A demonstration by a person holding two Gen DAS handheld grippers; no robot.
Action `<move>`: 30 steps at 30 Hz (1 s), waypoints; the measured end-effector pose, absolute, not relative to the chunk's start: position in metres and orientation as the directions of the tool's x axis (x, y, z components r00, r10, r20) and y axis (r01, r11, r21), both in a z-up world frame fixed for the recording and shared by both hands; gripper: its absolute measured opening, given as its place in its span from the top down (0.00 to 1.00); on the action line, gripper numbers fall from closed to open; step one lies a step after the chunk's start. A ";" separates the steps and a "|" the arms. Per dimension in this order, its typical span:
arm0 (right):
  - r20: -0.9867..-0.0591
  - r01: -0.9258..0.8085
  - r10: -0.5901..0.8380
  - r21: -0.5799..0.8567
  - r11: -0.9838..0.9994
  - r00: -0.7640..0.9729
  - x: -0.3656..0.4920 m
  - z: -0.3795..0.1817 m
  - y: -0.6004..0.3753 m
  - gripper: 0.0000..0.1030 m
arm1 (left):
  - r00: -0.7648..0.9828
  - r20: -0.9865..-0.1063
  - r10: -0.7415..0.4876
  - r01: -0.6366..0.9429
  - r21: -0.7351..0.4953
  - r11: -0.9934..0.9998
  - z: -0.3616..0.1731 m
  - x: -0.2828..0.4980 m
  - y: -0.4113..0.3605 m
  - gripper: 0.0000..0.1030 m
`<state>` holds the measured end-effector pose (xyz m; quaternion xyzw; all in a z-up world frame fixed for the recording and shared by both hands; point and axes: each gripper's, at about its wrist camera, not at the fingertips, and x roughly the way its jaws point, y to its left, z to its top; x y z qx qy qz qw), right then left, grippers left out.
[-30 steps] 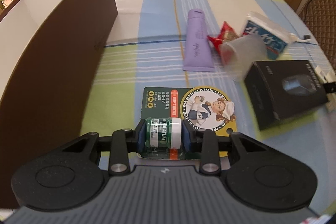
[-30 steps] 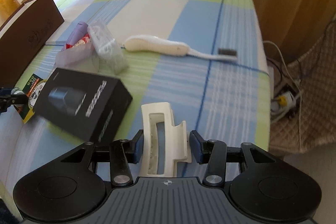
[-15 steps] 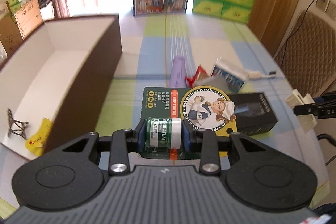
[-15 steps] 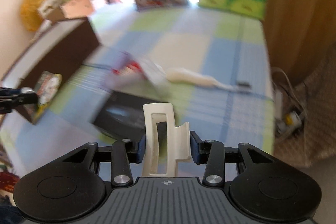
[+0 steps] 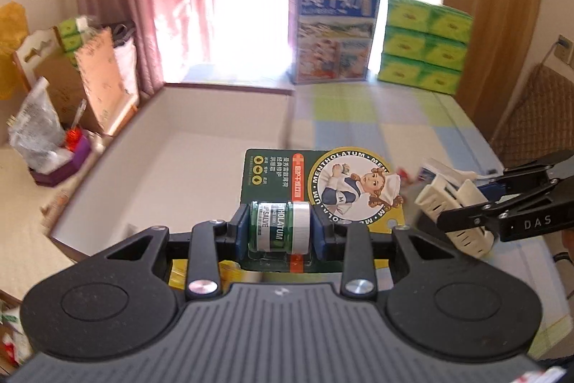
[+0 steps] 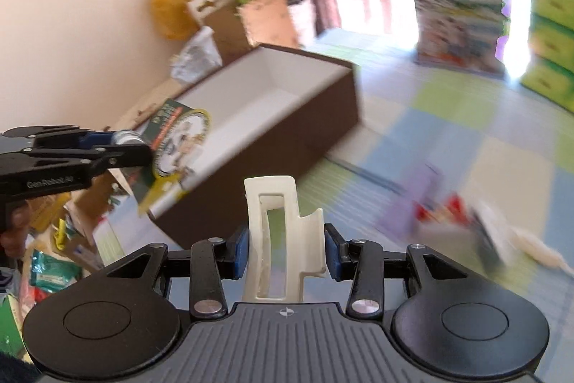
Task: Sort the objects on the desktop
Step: 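Carry the blister card and white holder over the open box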
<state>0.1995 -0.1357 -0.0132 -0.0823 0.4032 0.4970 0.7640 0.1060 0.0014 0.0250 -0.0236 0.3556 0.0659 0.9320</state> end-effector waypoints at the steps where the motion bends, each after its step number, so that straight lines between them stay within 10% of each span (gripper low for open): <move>1: -0.694 -0.831 0.697 0.273 0.484 0.179 0.198 -0.012 -0.121 0.62 | 0.739 -0.664 0.115 -0.144 0.011 0.989 0.027 0.107 0.013 0.71; 30: -0.862 -0.864 0.495 0.163 0.477 0.111 0.241 -0.083 0.103 0.62 | 0.544 -0.839 0.010 0.054 0.047 0.997 -0.073 0.237 0.181 0.71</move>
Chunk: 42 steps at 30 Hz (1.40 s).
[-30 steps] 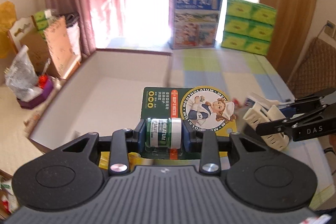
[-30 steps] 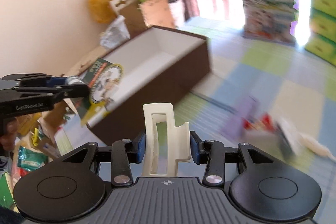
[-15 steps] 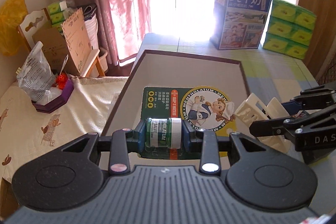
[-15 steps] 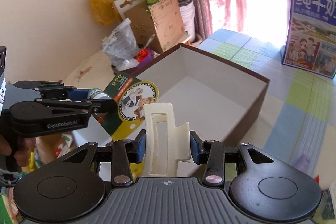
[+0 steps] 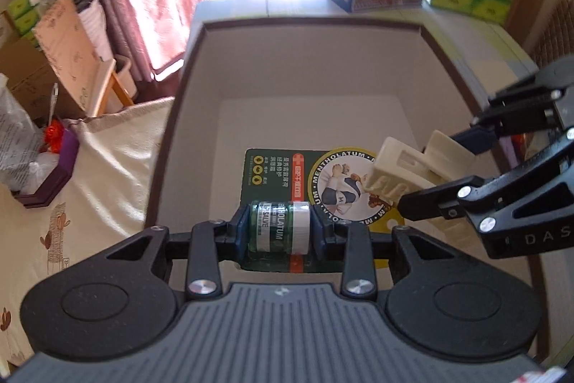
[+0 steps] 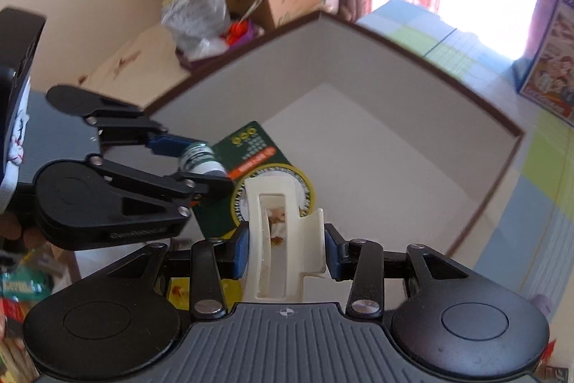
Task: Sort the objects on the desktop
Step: 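Carry the blister card and white holder over the open box, then open both tools to drop the card and holder into the box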
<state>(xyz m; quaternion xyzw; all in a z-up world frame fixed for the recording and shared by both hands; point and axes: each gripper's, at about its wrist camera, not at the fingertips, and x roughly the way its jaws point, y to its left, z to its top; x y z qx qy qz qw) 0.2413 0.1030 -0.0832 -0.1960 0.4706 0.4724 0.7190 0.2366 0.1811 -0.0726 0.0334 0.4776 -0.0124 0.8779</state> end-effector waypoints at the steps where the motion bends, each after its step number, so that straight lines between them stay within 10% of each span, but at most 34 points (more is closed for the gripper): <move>1: -0.868 -0.867 0.486 0.162 0.471 0.101 0.241 -0.087 0.105 0.62 | 0.533 -0.846 0.002 0.070 0.046 0.996 -0.078 0.238 0.181 0.71; 23: -0.917 -0.887 0.390 0.112 0.448 0.081 0.255 -0.112 0.135 0.62 | 0.381 -0.924 0.032 0.261 0.140 0.955 -0.123 0.260 0.175 0.70; 26: -0.919 -0.888 0.383 0.103 0.448 0.087 0.259 -0.108 0.143 0.62 | 0.375 -0.926 0.032 0.266 0.141 0.953 -0.123 0.262 0.177 0.56; 28: -0.924 -0.891 0.371 0.085 0.447 0.098 0.256 -0.106 0.142 0.53 | 0.380 -0.924 0.049 0.267 0.160 0.950 -0.121 0.262 0.178 0.38; 42: -0.885 -0.914 0.435 0.028 0.404 0.165 0.247 -0.074 0.127 0.06 | 0.411 -0.909 0.074 0.336 0.227 0.914 -0.109 0.248 0.176 0.26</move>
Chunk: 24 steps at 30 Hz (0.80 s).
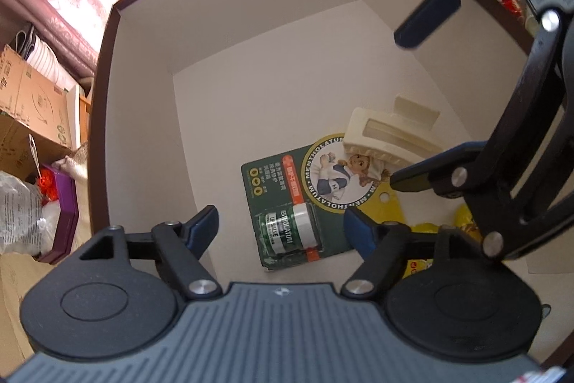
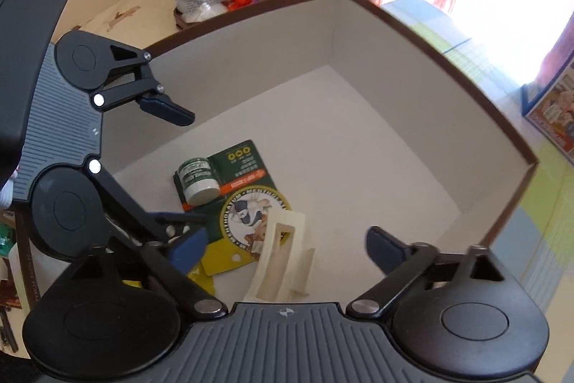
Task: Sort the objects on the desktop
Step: 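Open both tools to drop the card and holder into the box, then withdraw both tools from the box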
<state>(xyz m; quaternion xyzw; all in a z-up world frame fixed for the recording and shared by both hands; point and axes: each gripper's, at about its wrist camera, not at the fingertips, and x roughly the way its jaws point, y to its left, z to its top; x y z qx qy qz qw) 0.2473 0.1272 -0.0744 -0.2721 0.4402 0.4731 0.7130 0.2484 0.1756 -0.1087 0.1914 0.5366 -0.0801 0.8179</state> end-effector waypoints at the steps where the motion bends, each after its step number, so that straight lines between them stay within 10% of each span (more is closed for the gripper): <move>1: -0.884 -0.914 0.439 0.033 0.404 0.162 0.247 -0.073 0.125 0.05 | 0.414 -0.907 0.075 0.337 0.229 0.913 -0.107 0.246 0.174 0.25; 24: -0.757 -0.900 0.618 0.096 0.424 0.210 0.210 -0.009 0.059 0.02 | 0.563 -0.819 0.112 0.188 0.259 0.947 -0.035 0.193 0.151 0.14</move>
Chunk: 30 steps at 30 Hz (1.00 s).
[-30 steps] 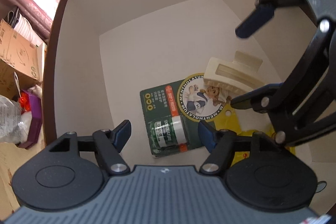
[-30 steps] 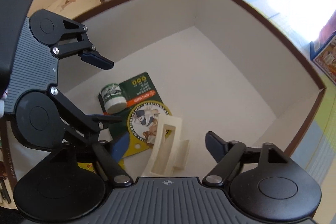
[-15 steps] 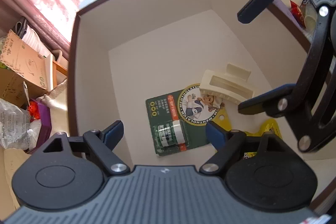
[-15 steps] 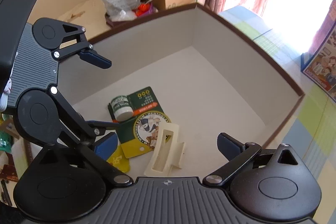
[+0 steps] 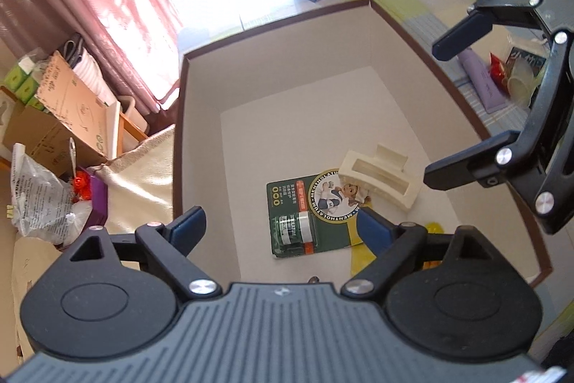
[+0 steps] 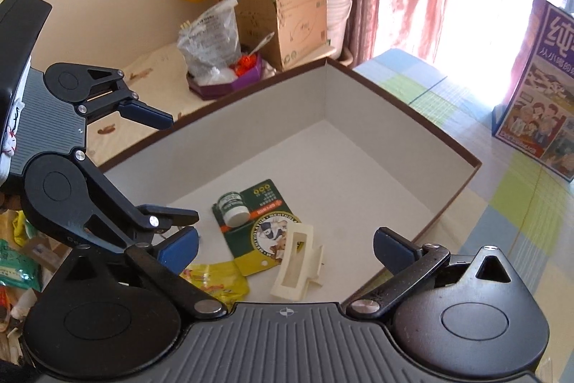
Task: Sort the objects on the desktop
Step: 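Withdraw both tools from the box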
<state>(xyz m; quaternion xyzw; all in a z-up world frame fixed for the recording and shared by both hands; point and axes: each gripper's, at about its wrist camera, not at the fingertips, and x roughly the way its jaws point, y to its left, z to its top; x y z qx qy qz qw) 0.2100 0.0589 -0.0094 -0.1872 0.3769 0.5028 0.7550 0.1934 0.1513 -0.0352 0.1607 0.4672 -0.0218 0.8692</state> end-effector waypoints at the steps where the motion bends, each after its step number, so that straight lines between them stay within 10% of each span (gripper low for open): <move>1: -0.753 -0.901 0.624 0.100 0.422 0.209 0.208 -0.007 0.055 0.02 | 0.569 -0.814 0.118 0.177 0.262 0.949 -0.032 0.190 0.150 0.14; 30: -0.708 -0.915 0.684 0.139 0.378 0.175 0.139 0.002 -0.056 0.02 | 0.629 -0.724 0.283 -0.184 0.214 0.959 0.010 0.062 0.097 0.01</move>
